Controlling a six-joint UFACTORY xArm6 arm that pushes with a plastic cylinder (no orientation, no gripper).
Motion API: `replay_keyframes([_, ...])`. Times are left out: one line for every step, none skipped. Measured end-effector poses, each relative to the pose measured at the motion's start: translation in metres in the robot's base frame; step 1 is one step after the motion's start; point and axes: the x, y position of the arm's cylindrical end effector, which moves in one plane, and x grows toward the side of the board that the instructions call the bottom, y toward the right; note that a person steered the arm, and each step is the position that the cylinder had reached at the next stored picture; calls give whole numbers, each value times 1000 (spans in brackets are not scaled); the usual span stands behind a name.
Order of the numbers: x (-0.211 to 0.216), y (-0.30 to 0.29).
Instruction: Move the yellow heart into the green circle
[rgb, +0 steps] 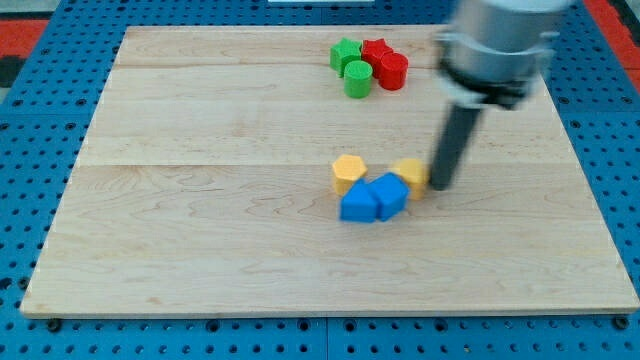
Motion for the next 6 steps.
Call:
replay_keyframes([34,45])
replay_keyframes([10,-16])
replay_keyframes([-4,-64])
replay_keyframes([-32,-66])
replay_keyframes([-80,-144])
replay_keyframes([-65,-139])
